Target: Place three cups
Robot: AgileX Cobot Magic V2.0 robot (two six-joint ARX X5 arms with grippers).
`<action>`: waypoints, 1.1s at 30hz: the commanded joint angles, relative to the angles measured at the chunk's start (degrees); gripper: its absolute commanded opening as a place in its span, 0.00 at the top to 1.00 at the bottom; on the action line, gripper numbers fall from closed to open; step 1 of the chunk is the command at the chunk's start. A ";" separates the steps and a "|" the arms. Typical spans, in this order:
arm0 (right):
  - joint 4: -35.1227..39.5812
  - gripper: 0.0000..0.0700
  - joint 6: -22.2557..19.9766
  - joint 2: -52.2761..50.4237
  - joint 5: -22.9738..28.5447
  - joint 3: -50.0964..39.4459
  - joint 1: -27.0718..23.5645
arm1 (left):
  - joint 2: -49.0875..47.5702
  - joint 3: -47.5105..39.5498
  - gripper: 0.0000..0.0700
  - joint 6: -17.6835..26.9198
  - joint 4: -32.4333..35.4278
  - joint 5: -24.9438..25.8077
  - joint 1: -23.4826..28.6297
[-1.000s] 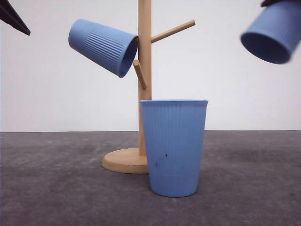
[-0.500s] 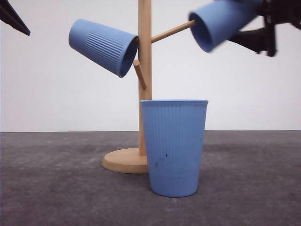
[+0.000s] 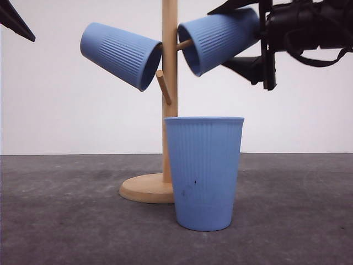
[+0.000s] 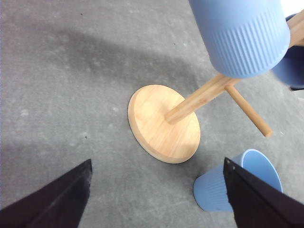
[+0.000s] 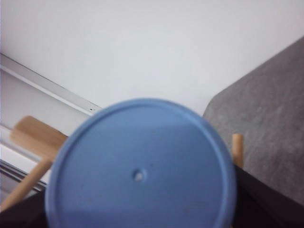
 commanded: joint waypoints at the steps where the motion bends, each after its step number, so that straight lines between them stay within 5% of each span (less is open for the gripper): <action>1: 0.91 0.44 -1.03 1.05 0.43 0.57 0.46 | 0.22 0.42 0.27 0.63 0.52 0.02 -0.07; 17: -1.72 0.38 -3.94 1.30 0.01 0.57 0.64 | 0.22 0.42 0.27 0.63 0.55 -0.12 -0.07; 28: -3.35 0.18 -4.37 1.30 -3.10 0.57 0.53 | 0.22 0.42 0.27 0.62 0.56 -0.27 -0.07; 33: -3.40 0.17 -4.49 1.30 -4.07 0.57 0.53 | 0.22 0.42 0.27 0.61 0.56 -0.34 -0.07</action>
